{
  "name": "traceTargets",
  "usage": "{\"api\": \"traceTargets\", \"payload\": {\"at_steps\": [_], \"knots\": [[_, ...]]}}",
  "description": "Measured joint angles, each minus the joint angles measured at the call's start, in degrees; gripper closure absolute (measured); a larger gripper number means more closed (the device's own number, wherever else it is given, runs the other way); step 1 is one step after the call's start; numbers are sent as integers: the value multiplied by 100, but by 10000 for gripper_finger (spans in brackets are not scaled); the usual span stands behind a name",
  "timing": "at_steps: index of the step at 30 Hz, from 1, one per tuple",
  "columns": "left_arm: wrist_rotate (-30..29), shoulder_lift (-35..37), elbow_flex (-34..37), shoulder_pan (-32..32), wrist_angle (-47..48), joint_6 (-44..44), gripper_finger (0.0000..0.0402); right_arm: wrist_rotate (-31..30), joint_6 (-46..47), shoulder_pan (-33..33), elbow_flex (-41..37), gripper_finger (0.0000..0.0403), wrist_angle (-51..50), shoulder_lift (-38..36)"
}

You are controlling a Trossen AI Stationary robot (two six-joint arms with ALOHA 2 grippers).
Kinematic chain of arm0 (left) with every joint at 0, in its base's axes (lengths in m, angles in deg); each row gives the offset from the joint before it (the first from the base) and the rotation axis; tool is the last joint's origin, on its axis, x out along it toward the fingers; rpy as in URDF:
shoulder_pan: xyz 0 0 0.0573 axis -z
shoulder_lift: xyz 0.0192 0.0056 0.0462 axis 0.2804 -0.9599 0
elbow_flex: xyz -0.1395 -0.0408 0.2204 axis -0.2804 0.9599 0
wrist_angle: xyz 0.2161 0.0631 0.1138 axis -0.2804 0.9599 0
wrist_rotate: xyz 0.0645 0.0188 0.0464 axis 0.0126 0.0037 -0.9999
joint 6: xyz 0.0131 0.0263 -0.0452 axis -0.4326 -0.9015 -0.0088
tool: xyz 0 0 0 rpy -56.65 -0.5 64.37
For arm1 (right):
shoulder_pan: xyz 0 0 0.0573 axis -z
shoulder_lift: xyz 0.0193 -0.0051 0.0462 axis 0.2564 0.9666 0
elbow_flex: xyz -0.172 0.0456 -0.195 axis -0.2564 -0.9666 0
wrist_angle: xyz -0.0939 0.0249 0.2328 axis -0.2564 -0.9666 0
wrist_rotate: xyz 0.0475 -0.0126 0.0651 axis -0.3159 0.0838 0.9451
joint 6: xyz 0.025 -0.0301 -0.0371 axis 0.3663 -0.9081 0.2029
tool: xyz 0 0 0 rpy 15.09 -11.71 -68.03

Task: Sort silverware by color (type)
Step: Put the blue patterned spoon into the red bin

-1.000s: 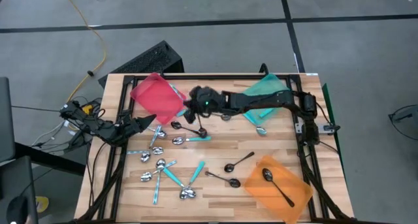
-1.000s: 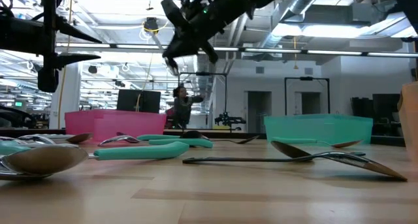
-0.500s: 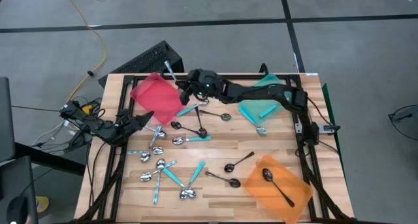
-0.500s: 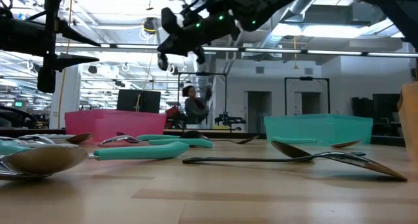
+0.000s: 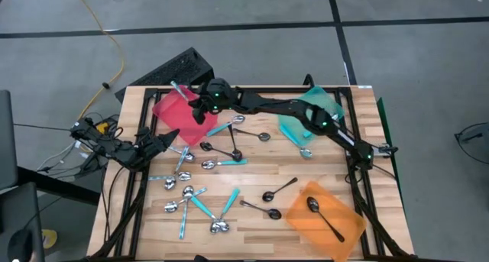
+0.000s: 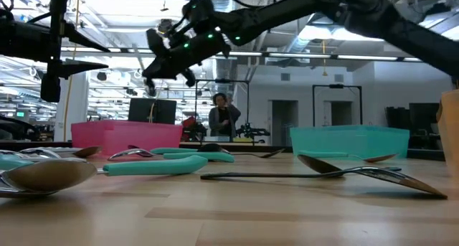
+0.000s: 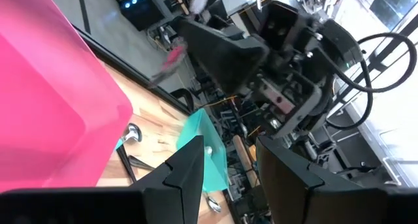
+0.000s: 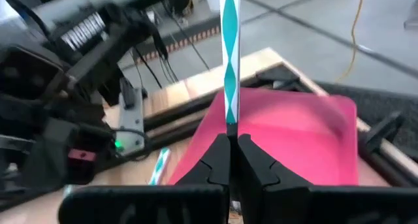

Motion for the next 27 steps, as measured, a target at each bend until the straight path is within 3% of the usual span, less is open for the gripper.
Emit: {"api": "traceTargets", "payload": {"at_steps": [2,27], "knots": [[2,0,0,2,-1,-3,278,-2,5,-2,347,374,-303,238],[6,2,-2,1,151,161,278,-543,21,-44,216,374,-473,793]]}}
